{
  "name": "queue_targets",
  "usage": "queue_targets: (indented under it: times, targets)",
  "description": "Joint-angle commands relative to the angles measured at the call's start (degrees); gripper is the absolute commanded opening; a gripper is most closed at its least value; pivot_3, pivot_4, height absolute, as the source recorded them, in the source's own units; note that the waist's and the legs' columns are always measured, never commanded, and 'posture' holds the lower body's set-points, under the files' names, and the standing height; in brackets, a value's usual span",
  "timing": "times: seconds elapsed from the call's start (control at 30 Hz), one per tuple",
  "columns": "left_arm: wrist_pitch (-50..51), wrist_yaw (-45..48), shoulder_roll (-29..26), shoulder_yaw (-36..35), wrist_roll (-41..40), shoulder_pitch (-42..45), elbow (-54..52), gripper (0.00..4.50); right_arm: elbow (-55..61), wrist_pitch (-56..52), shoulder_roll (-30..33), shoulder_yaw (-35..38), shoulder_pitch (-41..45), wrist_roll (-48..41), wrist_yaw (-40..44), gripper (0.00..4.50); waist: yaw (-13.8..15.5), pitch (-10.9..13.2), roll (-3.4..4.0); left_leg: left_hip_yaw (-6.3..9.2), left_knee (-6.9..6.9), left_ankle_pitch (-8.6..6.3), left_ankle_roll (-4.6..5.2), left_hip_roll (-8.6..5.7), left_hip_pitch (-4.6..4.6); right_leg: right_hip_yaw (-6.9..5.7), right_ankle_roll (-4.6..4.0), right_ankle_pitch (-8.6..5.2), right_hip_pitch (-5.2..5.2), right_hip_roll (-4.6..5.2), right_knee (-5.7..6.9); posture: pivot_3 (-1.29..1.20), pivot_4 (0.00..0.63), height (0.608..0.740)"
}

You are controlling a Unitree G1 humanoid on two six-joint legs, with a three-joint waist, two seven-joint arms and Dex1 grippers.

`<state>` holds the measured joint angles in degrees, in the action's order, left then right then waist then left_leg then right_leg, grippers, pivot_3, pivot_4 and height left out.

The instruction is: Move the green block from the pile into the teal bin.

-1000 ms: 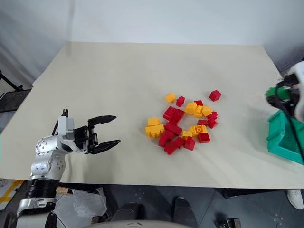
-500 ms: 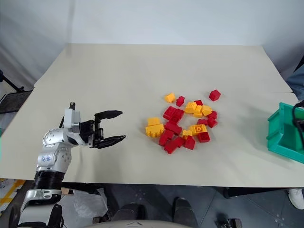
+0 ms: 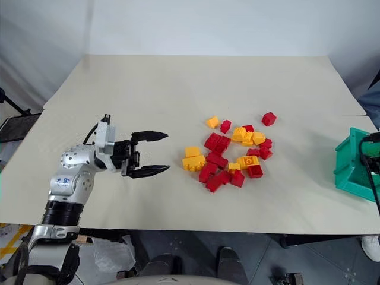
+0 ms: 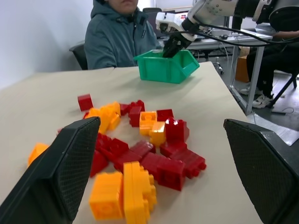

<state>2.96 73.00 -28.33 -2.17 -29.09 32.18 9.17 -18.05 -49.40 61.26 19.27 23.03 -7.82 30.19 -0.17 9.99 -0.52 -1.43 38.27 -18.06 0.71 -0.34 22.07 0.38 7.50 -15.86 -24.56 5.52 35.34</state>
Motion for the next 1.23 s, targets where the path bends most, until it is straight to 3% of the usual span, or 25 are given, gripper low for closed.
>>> queue_targets:
  times: [0.03,0.07,0.33,0.5,0.67,0.9,1.03,1.23]
  targets:
    - [-0.8,0.1,-0.5,-0.5,0.2,0.8,-0.8,4.50,6.1,-0.5,2.5,3.4,-1.7,-1.1,1.7,4.23,0.0,0.0,0.00,0.00,0.00,0.00,0.00,0.00,0.00,0.00,0.00,0.00,0.00,0.00,0.00,0.00,0.150,0.740]
    - [-0.9,0.3,-0.5,-0.5,0.2,0.8,-0.7,4.50,7.2,-0.9,2.6,3.8,-2.3,-1.3,2.1,4.49,0.0,0.0,0.00,0.00,-0.01,0.00,0.00,0.00,0.00,0.00,0.00,0.00,0.00,0.00,0.01,0.00,0.150,0.740]
    - [4.0,-5.0,-0.9,-1.3,0.6,0.7,-0.6,4.50,18.8,-2.5,5.0,8.5,-3.7,-7.0,8.9,4.49,-0.1,0.0,0.00,-0.01,0.03,-0.04,0.06,0.02,-0.01,0.04,0.02,0.01,0.00,-0.01,0.03,0.00,0.150,0.740]
    - [11.0,-8.5,-1.6,-3.4,-2.9,-1.7,-4.3,4.50,33.3,-2.8,2.6,5.4,-5.3,-18.6,20.2,4.49,-0.1,0.0,-0.01,0.06,0.03,-0.05,0.08,0.05,-0.03,0.02,0.02,0.01,0.00,-0.03,0.08,0.00,0.150,0.740]
    - [6.5,-4.2,-3.6,-5.5,-2.7,-4.3,-4.0,4.50,38.9,4.5,0.2,2.5,-10.4,-24.2,30.0,4.49,0.4,0.0,-0.09,0.20,0.03,-0.07,0.05,0.01,0.03,-0.09,0.02,0.01,0.03,0.02,0.00,0.00,0.150,0.740]
    - [3.8,-1.3,-10.0,-10.6,-1.2,-11.0,-0.5,4.50,24.7,28.1,-9.0,-0.2,-15.0,-21.9,40.8,4.49,0.1,0.0,-0.20,0.12,0.05,-0.10,0.08,0.00,0.02,-0.09,0.09,0.05,0.12,0.06,-0.28,0.00,0.150,0.740]
    - [3.3,-1.0,-10.6,-11.4,-2.0,-12.0,-0.7,4.50,20.4,33.8,-11.9,0.1,-15.5,-23.2,44.3,4.49,0.2,0.0,-0.16,0.09,0.07,-0.11,0.09,-0.01,0.01,-0.08,0.09,0.05,0.11,0.11,-0.27,0.00,0.150,0.740]
    - [5.1,-1.5,-10.8,-11.8,-2.8,-13.4,-2.8,4.50,18.5,36.8,-12.8,-0.8,-16.0,-20.1,41.1,4.49,0.1,0.0,-0.16,0.13,0.08,-0.11,0.03,0.02,-0.02,-0.09,0.07,0.06,0.09,0.18,-0.25,0.00,0.150,0.740]
